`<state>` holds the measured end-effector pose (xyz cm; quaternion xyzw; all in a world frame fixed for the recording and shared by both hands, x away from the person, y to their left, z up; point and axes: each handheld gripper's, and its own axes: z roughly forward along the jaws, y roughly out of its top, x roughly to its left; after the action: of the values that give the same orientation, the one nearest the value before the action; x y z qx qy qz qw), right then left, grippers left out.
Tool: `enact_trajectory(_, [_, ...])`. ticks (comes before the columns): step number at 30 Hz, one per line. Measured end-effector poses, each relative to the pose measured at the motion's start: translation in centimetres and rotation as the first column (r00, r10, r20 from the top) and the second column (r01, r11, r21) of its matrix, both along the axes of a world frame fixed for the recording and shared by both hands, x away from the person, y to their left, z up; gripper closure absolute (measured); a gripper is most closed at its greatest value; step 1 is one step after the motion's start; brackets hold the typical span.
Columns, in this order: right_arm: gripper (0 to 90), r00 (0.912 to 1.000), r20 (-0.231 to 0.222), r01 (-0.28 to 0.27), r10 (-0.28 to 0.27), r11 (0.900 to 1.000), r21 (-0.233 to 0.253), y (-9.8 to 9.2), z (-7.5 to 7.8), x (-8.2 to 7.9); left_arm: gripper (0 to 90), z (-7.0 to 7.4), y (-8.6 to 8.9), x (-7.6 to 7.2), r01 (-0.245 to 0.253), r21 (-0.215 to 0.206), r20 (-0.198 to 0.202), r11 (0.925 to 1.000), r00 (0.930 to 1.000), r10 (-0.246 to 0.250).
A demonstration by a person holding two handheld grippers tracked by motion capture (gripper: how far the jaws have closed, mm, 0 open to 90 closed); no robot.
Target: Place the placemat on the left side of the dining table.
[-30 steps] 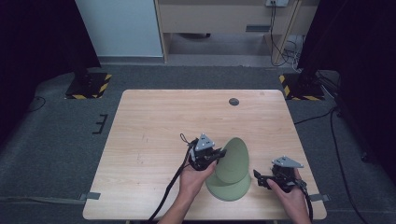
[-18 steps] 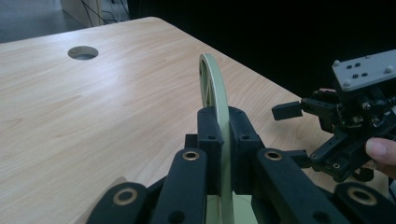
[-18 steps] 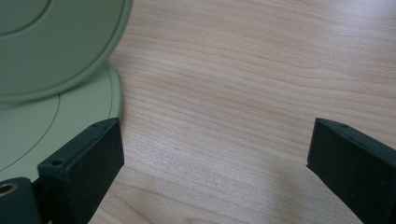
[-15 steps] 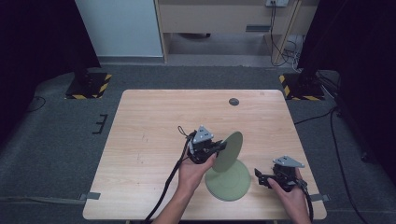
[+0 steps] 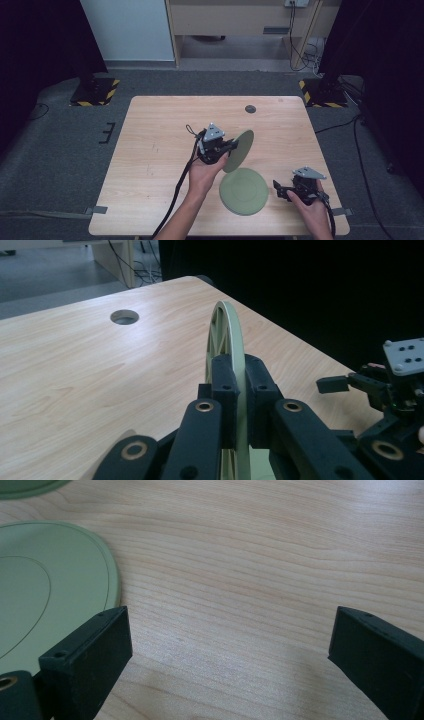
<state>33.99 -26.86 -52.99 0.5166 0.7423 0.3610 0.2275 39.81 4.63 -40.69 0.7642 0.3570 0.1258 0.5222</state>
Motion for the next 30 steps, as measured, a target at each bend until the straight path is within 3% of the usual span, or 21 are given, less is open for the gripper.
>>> enact_trajectory(12, [3.9,0.9983,-0.002,0.059,-0.059,0.998,-0.001,-0.3,0.0,0.2,85.4,0.5,0.6,0.9,-0.028,0.011,0.008,0.9995,0.9996,0.028])
enact_trajectory(30, [4.1,0.9980,-0.005,0.064,-0.064,0.998,-0.006,-0.4,-0.1,0.3,85.4,1.1,2.0,2.2,-0.080,0.022,0.015,0.9966,0.9967,0.080])
